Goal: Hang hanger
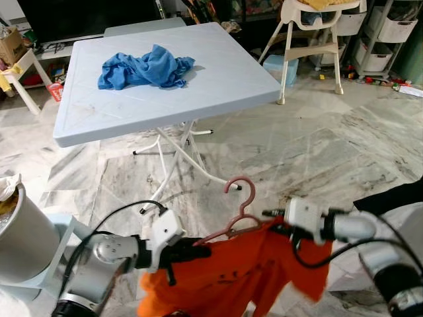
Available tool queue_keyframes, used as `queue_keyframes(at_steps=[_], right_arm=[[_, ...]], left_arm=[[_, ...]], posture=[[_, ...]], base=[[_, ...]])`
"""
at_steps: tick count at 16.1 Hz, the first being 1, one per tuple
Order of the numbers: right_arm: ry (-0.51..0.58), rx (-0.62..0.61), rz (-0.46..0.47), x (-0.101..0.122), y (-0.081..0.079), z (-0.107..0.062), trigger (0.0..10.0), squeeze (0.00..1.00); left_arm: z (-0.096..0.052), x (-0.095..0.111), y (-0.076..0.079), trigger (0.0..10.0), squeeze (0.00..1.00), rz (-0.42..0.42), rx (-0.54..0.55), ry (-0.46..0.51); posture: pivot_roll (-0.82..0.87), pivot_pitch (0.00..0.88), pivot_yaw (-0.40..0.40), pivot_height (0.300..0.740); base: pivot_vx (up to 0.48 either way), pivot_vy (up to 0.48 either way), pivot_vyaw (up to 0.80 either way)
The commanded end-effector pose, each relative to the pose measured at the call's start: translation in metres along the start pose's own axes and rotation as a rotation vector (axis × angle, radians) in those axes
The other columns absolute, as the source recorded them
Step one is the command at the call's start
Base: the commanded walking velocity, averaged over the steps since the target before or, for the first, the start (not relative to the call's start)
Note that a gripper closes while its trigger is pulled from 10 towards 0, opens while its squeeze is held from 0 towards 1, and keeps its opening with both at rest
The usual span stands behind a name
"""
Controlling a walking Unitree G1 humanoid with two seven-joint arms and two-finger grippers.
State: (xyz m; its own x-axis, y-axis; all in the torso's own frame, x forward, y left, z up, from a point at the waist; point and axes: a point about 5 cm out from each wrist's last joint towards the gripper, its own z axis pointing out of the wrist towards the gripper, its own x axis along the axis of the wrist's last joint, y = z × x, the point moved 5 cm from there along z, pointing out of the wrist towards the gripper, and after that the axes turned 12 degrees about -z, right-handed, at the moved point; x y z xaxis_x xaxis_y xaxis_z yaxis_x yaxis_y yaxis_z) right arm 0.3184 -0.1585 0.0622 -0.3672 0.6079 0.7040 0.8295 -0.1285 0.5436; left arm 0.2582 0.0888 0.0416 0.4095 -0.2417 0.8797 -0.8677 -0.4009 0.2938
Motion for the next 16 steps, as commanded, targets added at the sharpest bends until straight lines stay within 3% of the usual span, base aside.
queue_keyframes(at_steps=[1,6,8,14,16], right_arm=[[0.039,-0.104,-0.079,0.015,0.027,0.0,10.0,1.0],[0.043,0.0,-0.098,0.018,0.026,-0.008,10.0,1.0],[-0.009,0.04,-0.136,0.012,0.03,-0.014,10.0,1.0],[-0.114,0.15,-0.19,-0.004,0.016,-0.022,10.0,1.0],[-0.115,0.144,-0.186,-0.003,0.022,-0.025,10.0,1.0]], left_arm=[[0.001,-0.011,0.003,0.0,0.0,-0.008,-0.014,-0.045],[0.003,-0.016,-0.001,0.0,0.0,0.027,0.026,-0.059],[0.002,-0.016,-0.004,0.0,0.0,0.032,0.04,-0.06],[-0.003,-0.02,-0.013,0.0,0.0,0.087,0.077,-0.102],[-0.002,-0.022,-0.013,0.0,0.0,0.1,0.078,-0.115]], posture=[[-0.1,0.05,0.08,0.74],[-0.1,0.051,0.073,0.74],[-0.1,0.049,0.072,0.74],[-0.09,0.047,0.07,0.74],[-0.1,0.047,0.07,0.74]], base=[[0.0,0.0,0.0],[0.0,0.0,0.0],[0.0,0.0,0.0],[0.0,0.0,0.0],[0.0,0.0,0.0]])
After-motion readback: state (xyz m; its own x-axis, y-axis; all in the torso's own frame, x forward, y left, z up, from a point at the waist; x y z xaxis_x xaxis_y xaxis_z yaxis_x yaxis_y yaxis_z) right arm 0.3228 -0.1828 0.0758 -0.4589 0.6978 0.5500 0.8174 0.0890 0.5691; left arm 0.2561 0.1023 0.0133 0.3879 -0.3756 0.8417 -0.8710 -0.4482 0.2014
